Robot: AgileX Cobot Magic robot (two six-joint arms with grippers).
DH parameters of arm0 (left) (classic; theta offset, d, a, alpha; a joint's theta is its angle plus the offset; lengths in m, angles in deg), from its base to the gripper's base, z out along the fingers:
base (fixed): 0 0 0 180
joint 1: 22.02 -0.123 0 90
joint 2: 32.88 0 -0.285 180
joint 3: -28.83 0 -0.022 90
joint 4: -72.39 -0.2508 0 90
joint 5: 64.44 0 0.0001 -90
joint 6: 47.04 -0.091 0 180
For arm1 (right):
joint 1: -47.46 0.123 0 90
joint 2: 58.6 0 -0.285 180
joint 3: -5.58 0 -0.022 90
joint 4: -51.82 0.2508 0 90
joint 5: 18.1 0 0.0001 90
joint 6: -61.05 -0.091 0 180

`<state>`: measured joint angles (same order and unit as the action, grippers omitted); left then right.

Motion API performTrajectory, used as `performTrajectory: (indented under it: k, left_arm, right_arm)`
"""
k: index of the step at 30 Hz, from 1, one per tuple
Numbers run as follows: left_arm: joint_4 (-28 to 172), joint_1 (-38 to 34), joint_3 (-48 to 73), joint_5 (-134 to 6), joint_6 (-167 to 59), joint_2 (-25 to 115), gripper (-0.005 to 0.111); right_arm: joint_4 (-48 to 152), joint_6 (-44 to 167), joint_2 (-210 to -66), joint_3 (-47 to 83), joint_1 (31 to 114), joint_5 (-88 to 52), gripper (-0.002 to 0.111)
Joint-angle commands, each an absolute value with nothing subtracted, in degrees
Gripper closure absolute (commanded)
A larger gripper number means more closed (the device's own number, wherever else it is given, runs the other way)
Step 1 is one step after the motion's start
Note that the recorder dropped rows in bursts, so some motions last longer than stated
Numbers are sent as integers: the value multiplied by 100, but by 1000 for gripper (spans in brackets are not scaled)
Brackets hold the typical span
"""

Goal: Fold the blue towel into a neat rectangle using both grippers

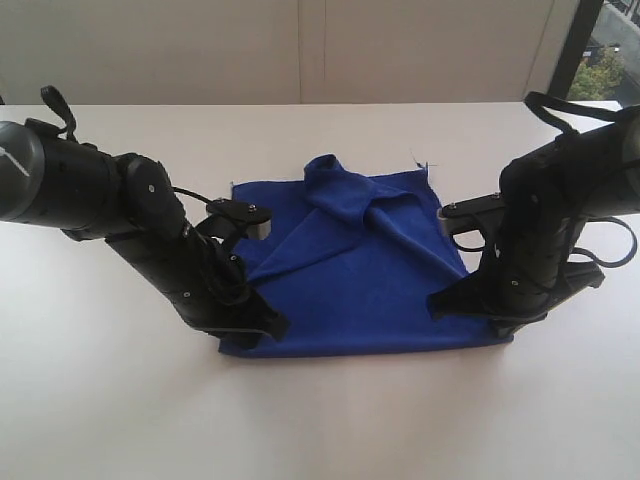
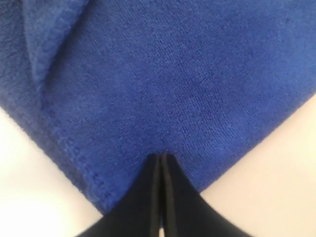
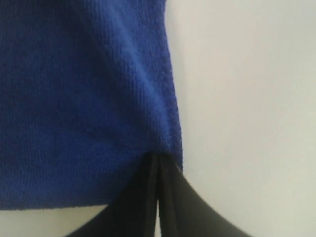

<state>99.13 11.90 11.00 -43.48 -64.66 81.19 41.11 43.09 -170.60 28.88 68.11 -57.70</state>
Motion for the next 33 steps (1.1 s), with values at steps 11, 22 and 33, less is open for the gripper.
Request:
performTrajectory:
  k: [11, 22, 33]
  left_arm:
    - [9386, 1177, 1003, -4058, -6430, 7937, 107]
    - [9273, 1177, 914, -4045, -6416, 7959, 107]
    - [9052, 1177, 864, -3849, -6035, 7962, 107]
  right_arm:
    - [4191, 4273, -17087, 2952, 6797, -5795, 108]
    - [4337, 4273, -16962, 2952, 6808, -5743, 108]
    - [4447, 4273, -16864, 3355, 6808, -5600, 108]
